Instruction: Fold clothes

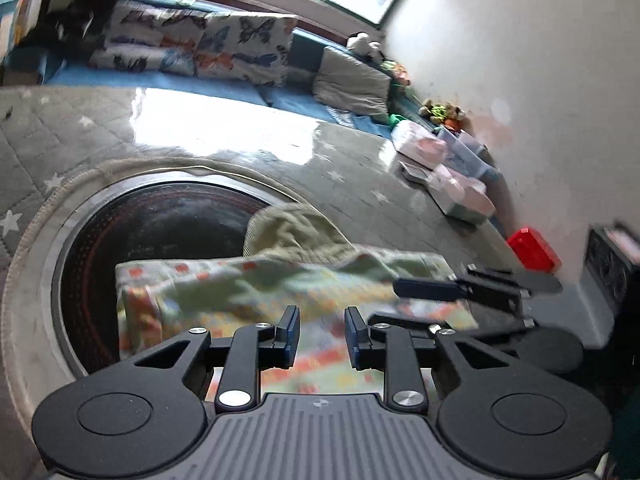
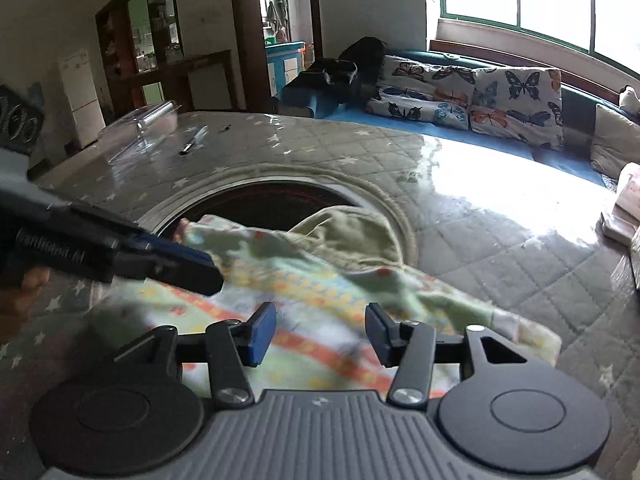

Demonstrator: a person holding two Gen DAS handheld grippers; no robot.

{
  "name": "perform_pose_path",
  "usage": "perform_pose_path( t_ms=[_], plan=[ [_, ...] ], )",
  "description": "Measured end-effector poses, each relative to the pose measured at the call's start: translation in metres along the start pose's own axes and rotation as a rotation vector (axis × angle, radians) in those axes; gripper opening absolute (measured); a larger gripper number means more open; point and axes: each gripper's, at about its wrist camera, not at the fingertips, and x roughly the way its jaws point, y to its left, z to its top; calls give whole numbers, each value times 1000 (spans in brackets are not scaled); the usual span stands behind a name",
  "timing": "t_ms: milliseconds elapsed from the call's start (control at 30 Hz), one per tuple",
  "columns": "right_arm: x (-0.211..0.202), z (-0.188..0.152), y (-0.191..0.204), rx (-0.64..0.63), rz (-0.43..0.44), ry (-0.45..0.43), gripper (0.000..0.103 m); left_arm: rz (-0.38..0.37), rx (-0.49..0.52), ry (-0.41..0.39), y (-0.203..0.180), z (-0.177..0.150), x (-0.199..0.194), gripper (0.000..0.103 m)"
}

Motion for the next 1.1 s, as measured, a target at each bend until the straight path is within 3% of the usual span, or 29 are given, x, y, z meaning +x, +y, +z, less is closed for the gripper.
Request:
perform_pose_path(
  t_ms=[200, 267, 367, 733, 867, 1100],
  plan=[
    [-6, -18, 17, -28, -7, -3, 66, 27, 54, -25, -14, -35, -12, 27],
    [-7, -25, 23, -46, -25, -10, 67, 49, 69, -33, -15, -45, -13, 28],
    [-8, -34, 30, -71, -53, -27, 84, 67, 81, -52, -15, -56, -15, 30],
    [-23, -52, 22, -66, -55, -49, 96, 88, 97, -94, -15, -67, -19, 34],
    [-28, -58, 15, -54, -52, -44, 100, 121, 108, -96, -15, -70, -19, 48],
    [-40, -64, 5, -33, -78, -37, 103, 128, 117, -101, -14, -72, -21, 49]
  ],
)
